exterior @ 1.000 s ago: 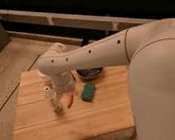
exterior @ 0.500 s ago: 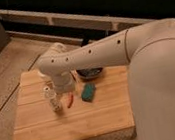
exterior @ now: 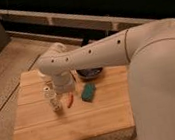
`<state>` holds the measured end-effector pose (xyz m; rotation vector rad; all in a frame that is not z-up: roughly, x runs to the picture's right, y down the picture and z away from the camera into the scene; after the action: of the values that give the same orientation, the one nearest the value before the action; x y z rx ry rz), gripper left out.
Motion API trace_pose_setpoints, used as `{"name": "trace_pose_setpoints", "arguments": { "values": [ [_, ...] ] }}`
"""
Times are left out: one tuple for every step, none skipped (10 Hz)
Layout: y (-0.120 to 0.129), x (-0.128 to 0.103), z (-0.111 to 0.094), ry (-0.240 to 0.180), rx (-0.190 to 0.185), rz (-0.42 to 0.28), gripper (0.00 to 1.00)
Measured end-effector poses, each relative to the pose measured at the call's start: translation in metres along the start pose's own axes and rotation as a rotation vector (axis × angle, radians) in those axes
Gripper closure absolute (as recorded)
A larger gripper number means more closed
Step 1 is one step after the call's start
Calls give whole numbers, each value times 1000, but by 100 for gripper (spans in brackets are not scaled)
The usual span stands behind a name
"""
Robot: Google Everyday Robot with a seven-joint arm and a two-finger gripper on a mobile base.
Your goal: Wipe the white sponge on the table
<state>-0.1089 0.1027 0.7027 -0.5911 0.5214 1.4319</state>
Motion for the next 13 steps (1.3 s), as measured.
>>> {"name": "trace_pose_setpoints", "arguments": {
  "values": [
    [0,0,0,0,0,0,35],
    [0,0,0,0,0,0,35],
    [0,0,0,0,0,0,35],
    [0,0,0,0,0,0,35],
    [0,0,0,0,0,0,35],
    [0,0,0,0,0,0,35],
    [0,0,-1,-3,1,-2,35],
    [0,-2,-1,-10,4,1,35],
    [-2,-8,-2,-38,7,23,35],
    [-8,-19,-6,-86,7,68,35],
    [-18,-29,-12,-139,-2,126,35],
    [-28,-35,-16,-178,-9,174,35],
    [-40,-40,-20,-220,-24,242,35]
  ]
}}
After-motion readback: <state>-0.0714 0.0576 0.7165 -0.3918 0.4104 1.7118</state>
